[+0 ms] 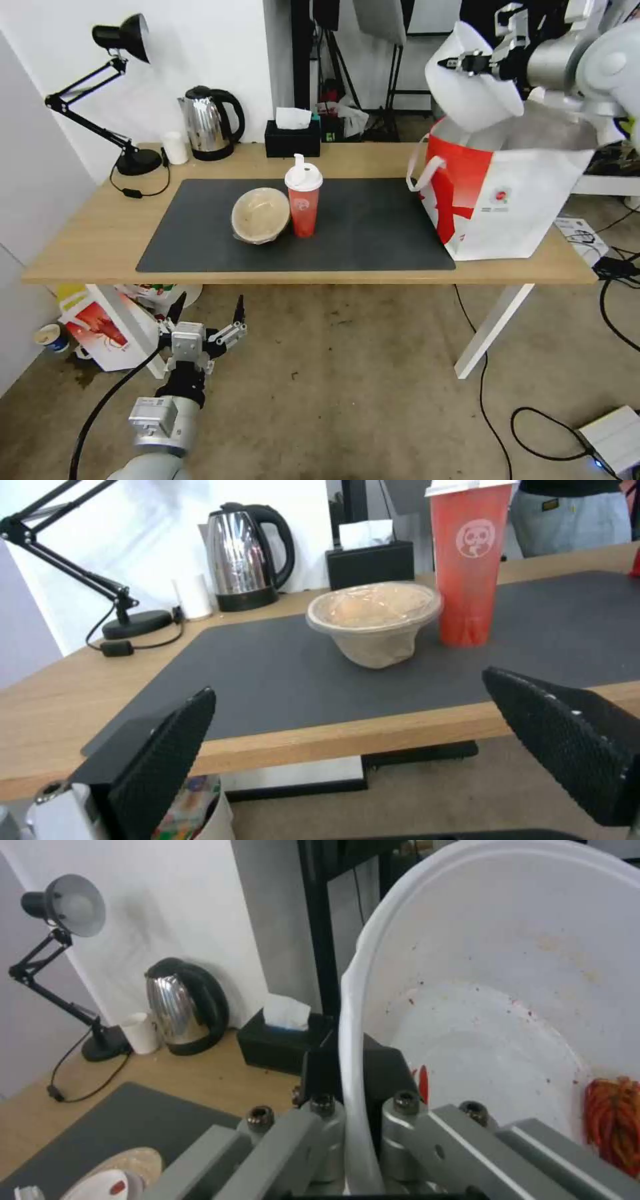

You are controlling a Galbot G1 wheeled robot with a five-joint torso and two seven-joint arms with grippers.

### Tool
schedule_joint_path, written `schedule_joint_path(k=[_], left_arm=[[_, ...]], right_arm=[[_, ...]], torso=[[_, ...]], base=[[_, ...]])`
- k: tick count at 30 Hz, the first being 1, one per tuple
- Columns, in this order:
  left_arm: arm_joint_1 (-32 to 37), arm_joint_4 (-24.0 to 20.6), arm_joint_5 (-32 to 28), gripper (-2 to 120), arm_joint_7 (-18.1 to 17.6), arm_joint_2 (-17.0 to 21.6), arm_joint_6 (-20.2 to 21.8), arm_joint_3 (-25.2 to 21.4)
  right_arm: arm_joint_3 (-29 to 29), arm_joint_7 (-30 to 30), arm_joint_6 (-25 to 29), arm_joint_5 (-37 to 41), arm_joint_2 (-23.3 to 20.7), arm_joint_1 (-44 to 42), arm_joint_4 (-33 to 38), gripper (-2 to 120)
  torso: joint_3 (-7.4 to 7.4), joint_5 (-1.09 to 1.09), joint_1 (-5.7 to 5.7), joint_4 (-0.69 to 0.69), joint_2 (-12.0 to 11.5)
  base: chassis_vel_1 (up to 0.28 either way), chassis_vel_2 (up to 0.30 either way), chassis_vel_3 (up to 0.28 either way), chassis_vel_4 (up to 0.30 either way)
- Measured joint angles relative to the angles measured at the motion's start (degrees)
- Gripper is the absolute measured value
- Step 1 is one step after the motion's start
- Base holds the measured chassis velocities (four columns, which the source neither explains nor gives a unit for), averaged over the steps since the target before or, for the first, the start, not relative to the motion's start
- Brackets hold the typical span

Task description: Pick up the trash from the table and place it into the takeout bag.

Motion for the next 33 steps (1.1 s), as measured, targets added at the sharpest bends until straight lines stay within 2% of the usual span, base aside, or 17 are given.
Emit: schedule_joint_path(k=[11, 33], left_arm=[[0.00, 0.00, 0.00, 100, 0.00, 0.00, 0.00, 0.00], [-0.01, 0.00, 0.00, 100, 0.00, 0.00, 0.00, 0.00]], right_arm=[[0.43, 0.00, 0.02, 0.31, -1.67, -0.87, 1.16, 0], [4.74, 1.10, 0.09, -0.17, -1.25, -7.54, 3.44, 0]], torso=[[0.00, 0.01, 0.00, 0.00, 0.00], [0.00, -0.01, 0.00, 0.01, 0.00]], base=[[0.000, 0.000, 0.000, 0.000], [0.000, 0.000, 0.000, 0.000]])
